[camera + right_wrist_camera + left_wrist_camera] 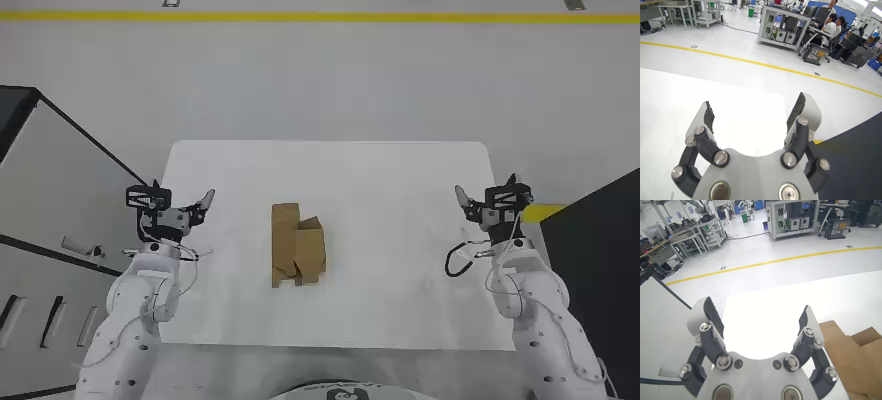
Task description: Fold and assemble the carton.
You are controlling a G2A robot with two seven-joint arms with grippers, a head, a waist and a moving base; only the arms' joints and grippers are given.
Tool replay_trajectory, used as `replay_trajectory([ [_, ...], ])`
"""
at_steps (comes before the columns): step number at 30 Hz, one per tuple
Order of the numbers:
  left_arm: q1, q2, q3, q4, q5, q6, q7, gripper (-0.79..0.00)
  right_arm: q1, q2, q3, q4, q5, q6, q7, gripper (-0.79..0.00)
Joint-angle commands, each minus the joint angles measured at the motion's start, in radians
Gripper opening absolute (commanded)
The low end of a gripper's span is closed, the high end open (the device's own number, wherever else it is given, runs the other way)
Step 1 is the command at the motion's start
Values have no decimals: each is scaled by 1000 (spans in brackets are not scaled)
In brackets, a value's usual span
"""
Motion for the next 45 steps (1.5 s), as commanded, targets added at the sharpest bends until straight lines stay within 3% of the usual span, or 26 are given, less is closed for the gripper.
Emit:
replay_trajectory([
  [1, 0, 0, 0, 0, 0, 0, 0, -1, 0, 0, 0, 0, 0, 0, 0, -1],
  [8, 9, -1, 7, -10, 15, -7, 8, 0, 0, 0, 0, 0, 0, 0, 0, 0],
  [15, 105, -9, 82, -79, 76, 8, -7, 0, 0, 0, 0, 0, 0, 0, 0, 0],
  [24, 107, -10, 84, -89, 83, 12, 2, 0, 0, 0, 0, 0, 0, 0, 0, 0],
  [32, 179, -11, 202, -109, 332, -4, 35, 0, 0, 0, 0, 0, 0, 0, 0, 0],
  [40, 180, -10, 207, -114, 364, -3, 35, 0, 0, 0, 0, 0, 0, 0, 0, 0],
  [45, 199, -9, 249, -115, 515, 22, 29, 0, 0, 0, 0, 0, 0, 0, 0, 0],
])
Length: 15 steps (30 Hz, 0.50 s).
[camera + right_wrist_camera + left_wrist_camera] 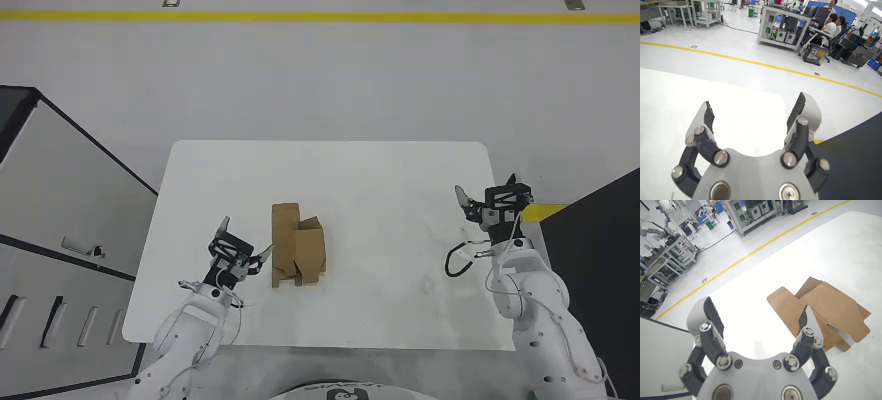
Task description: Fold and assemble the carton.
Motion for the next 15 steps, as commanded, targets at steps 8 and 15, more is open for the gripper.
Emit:
replay_trajectory([
  [8, 30, -12, 107, 6, 270, 167, -89, 0, 0, 0, 0, 0, 0, 0, 0, 0],
  [15, 24, -8, 116, 26, 444, 180, -115, 0, 0, 0, 0, 0, 0, 0, 0, 0],
])
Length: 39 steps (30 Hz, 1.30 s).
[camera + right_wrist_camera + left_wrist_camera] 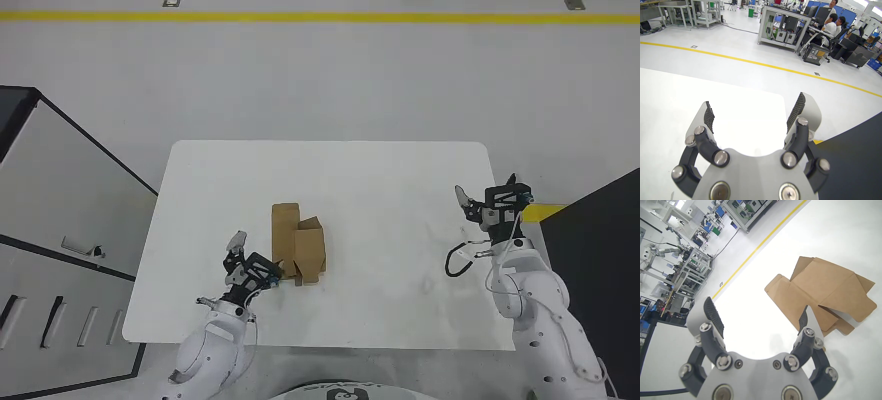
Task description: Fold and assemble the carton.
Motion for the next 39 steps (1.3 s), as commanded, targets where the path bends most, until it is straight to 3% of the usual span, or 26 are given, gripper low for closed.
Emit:
replay_trajectory([
  [1, 3, 0, 38, 9, 227, 19, -42, 0, 0, 0, 0, 0, 0, 0, 0, 0],
  [9, -24, -25, 195, 28, 425, 8, -241, 0, 0, 0, 0, 0, 0, 0, 0, 0],
  [18, -30, -26, 203, 43, 431, 6, -225, 0, 0, 0, 0, 0, 0, 0, 0, 0],
  [23, -58, -43, 255, 83, 446, 11, -318, 0, 0, 0, 0, 0, 0, 0, 0, 0],
  [33, -71, -49, 270, 92, 399, 8, -283, 0, 0, 0, 0, 0, 0, 0, 0, 0],
  [39, -94, -61, 294, 126, 448, 51, -345, 0, 0, 0, 0, 0, 0, 0, 0, 0],
])
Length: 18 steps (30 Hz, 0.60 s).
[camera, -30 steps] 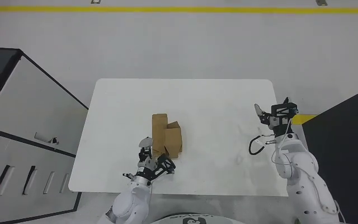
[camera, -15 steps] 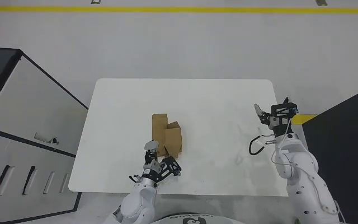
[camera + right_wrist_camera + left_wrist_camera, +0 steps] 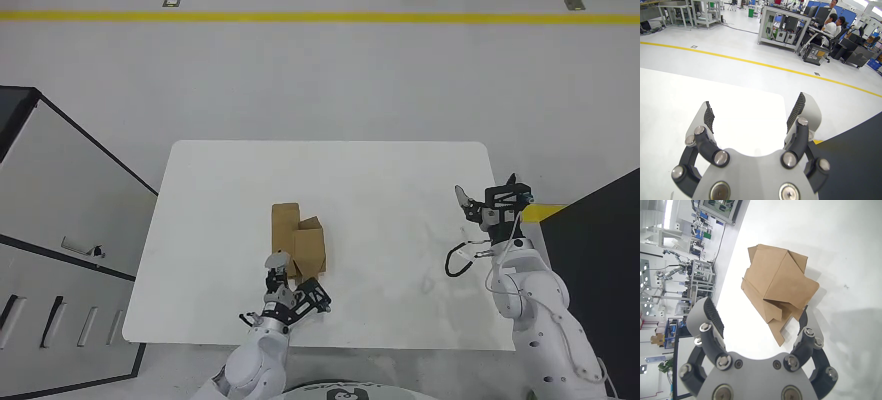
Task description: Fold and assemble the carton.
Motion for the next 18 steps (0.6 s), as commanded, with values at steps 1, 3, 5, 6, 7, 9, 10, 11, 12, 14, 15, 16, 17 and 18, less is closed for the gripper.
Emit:
replay_trajectory([
  [1, -7, -3, 5, 7, 18, 10, -16, 0, 0, 0, 0, 0, 0, 0, 0, 0],
  [3, -10, -4, 2, 12, 39, 12, -28, 0, 0, 0, 0, 0, 0, 0, 0, 0],
  [5, -7, -5, -5, 13, 44, 12, -32, 0, 0, 0, 0, 0, 0, 0, 0, 0],
  [6, -6, -4, -12, 14, 57, 14, -43, 0, 0, 0, 0, 0, 0, 0, 0, 0],
  [7, -3, -4, -13, 13, 63, 15, -46, 0, 0, 0, 0, 0, 0, 0, 0, 0],
  [9, 1, -4, -19, 11, 64, 14, -44, -12, 0, 0, 0, 0, 0, 0, 0, 0],
  [10, 4, -4, -23, 10, 65, 13, -42, -15, 0, 0, 0, 0, 0, 0, 0, 0],
  [11, 7, -4, -27, 8, 66, 11, -42, -22, 0, 0, 0, 0, 0, 0, 0, 0],
  [12, 11, -3, -31, 4, 67, 9, -40, -18, 0, 0, 0, 0, 0, 0, 0, 0],
  [14, 23, -1, -43, -4, 71, 8, -34, -18, 0, 0, 0, 0, 0, 0, 0, 0],
  [15, 30, 0, -51, -11, 72, 7, -30, -18, 0, 0, 0, 0, 0, 0, 0, 0],
  [16, 37, 2, -62, -17, 74, 11, -30, -9, 0, 0, 0, 0, 0, 0, 0, 0],
  [17, 45, 3, -71, -22, 77, 17, -33, -6, 0, 0, 0, 0, 0, 0, 0, 0],
  [18, 52, 4, -78, -26, 76, 19, -33, 0, 0, 0, 0, 0, 0, 0, 0, 0],
])
